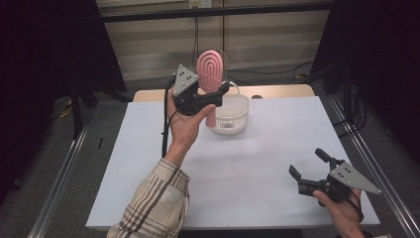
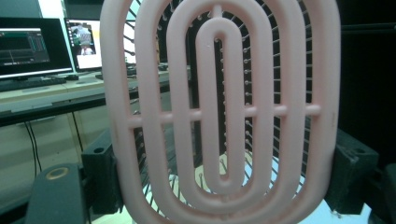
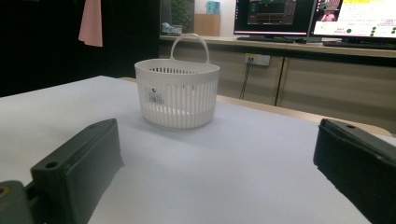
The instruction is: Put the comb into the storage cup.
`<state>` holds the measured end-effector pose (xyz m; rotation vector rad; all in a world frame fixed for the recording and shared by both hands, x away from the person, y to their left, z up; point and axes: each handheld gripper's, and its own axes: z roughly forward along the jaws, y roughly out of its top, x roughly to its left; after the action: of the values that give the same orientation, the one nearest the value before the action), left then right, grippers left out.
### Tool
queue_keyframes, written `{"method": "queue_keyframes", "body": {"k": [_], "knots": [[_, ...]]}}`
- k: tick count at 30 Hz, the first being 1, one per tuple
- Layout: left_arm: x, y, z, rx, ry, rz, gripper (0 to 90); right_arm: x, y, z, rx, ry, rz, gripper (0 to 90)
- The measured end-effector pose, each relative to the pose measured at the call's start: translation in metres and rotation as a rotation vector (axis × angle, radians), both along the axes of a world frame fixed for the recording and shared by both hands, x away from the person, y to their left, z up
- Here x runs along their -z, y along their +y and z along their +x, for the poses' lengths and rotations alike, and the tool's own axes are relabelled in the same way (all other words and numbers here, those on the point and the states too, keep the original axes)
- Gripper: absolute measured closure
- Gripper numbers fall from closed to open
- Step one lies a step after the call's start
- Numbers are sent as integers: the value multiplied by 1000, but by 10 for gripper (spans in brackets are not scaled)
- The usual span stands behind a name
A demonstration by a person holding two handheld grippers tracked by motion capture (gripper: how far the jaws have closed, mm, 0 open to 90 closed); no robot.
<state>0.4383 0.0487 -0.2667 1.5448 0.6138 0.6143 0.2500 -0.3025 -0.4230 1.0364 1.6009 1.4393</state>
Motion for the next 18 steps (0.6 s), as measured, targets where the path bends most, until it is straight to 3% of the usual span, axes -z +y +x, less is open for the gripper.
{"method": "queue_keyframes", "body": {"k": [7, 18], "knots": [[-6, -3, 6, -5, -4, -18, 192, 0, 0, 0, 1, 0, 3, 2], [-12, -8, 12, -7, -19, -8, 192, 0, -1, 0, 1, 1, 2, 2]]}}
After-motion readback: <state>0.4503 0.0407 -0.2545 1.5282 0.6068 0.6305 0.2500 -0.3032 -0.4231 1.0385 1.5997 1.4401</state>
